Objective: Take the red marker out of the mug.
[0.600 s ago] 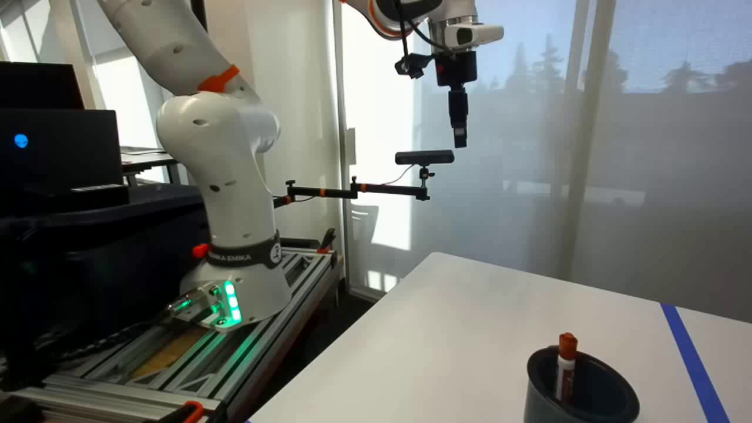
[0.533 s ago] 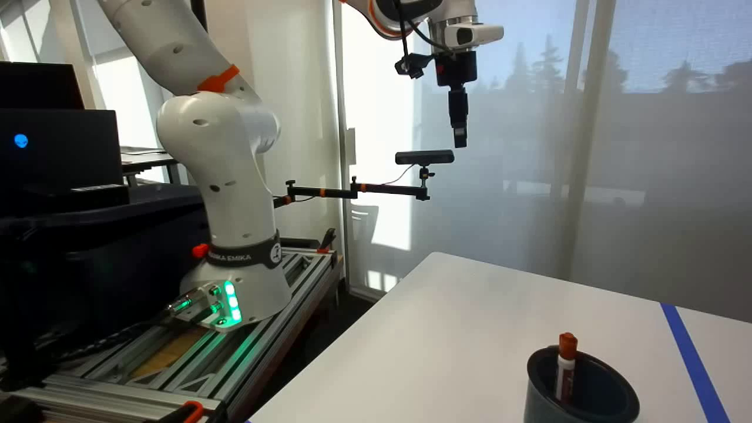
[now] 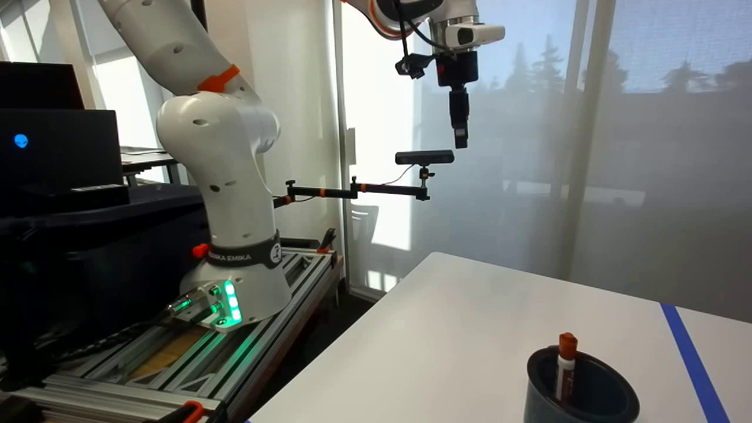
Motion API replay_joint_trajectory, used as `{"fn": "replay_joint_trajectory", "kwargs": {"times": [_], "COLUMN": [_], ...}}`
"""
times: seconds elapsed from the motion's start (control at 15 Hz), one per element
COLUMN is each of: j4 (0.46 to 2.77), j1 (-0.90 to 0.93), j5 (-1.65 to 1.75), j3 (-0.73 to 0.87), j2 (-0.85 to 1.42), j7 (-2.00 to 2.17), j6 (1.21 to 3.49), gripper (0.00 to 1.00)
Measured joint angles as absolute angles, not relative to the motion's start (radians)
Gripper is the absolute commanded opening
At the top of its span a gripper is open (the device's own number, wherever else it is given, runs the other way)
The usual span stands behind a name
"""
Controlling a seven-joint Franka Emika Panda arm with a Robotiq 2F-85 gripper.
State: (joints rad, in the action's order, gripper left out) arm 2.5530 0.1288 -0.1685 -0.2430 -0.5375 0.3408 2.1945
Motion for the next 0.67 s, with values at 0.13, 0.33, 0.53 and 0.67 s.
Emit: {"fn": "replay_joint_trajectory", "kwargs": {"times": [0.13, 0.33, 0.53, 0.67], "j4": [2.553, 2.562, 2.588, 2.617], "j1": [0.116, 0.086, 0.053, 0.029], "j5": [-0.169, -0.169, -0.170, -0.170], "j3": [-0.224, -0.180, -0.145, -0.137], "j2": [-0.526, -0.500, -0.473, -0.457], "j7": [0.348, 0.362, 0.390, 0.425], "j6": [2.195, 2.199, 2.222, 2.274], "gripper": [1.00, 1.00, 1.00, 1.00]}}
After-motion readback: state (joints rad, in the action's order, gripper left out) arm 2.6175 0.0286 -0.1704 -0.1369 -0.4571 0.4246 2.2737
